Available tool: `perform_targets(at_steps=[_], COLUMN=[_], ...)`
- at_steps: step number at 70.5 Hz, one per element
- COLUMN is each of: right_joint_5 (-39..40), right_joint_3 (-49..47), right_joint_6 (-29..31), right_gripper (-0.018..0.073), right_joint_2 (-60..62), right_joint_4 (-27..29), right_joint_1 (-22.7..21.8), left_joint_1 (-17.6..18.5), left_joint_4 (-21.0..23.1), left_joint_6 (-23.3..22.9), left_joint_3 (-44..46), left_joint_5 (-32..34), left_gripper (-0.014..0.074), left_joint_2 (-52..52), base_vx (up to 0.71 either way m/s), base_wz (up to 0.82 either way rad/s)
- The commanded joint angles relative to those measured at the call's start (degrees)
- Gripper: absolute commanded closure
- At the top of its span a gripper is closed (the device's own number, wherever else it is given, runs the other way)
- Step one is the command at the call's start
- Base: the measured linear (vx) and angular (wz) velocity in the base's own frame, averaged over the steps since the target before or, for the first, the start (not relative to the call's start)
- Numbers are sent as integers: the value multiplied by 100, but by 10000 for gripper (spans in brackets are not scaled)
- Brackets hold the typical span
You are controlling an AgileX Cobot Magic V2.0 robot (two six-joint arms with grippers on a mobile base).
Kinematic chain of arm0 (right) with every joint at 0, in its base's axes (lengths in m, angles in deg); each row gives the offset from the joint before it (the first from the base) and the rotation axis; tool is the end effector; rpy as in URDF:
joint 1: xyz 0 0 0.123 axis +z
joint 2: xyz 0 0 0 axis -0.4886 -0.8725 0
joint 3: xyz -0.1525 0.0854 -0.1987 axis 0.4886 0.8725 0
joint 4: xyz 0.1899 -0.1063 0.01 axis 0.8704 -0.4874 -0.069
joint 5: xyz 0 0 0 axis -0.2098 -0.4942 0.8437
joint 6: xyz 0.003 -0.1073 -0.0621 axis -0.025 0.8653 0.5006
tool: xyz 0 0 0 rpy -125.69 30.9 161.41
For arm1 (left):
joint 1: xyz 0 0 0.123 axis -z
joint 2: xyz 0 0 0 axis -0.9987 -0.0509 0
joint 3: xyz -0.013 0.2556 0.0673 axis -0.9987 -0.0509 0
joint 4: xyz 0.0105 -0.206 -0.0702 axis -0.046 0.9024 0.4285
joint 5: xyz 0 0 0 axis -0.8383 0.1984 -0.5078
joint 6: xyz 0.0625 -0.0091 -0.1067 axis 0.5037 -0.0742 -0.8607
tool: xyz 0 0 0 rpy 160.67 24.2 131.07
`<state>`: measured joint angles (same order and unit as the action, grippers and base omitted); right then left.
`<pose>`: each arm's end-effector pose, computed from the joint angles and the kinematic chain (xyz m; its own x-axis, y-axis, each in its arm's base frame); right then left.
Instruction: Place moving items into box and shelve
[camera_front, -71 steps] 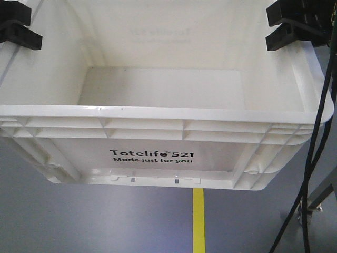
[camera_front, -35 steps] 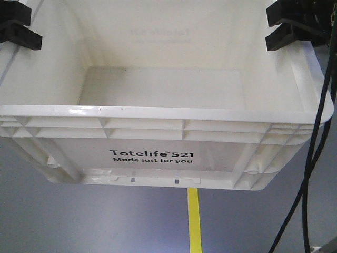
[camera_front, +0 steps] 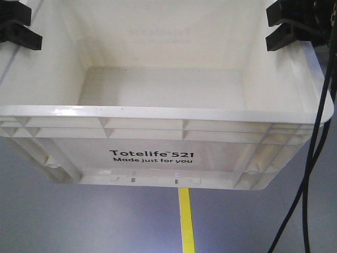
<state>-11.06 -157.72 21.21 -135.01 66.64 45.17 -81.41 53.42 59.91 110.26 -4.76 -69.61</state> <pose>0.2381 0.0870 0.3816 -0.8011 -0.1403 -0.5818 -0.2879 0.9426 0.1692 0.2455 -0.0622 0.3756 -0.7972 -0.0141 -0.6036 0.2081 0.9321 -0.2965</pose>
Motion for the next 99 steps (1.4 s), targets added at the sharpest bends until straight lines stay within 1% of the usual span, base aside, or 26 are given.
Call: perform_targets(at_steps=[1, 50, 71, 99], right_joint_5=[691, 690, 690, 690], right_joint_3=[-220, -220, -220, -220], right_joint_6=[223, 223, 223, 223], right_gripper=[571, 571, 571, 571], right_joint_2=[239, 239, 212, 212], right_joint_4=[515, 515, 515, 515], right_joint_1=[33, 33, 33, 33], left_joint_1=[55, 55, 55, 55], left_joint_4=[901, 901, 901, 895], left_joint_6=[26, 26, 26, 26], left_joint_3=[278, 278, 278, 278], left_joint_5=[657, 657, 657, 657], left_gripper=[613, 613, 613, 613], left_joint_2=[228, 228, 228, 228], base_vx=[53, 51, 44, 38], base_wz=[-11, -15, -47, -62])
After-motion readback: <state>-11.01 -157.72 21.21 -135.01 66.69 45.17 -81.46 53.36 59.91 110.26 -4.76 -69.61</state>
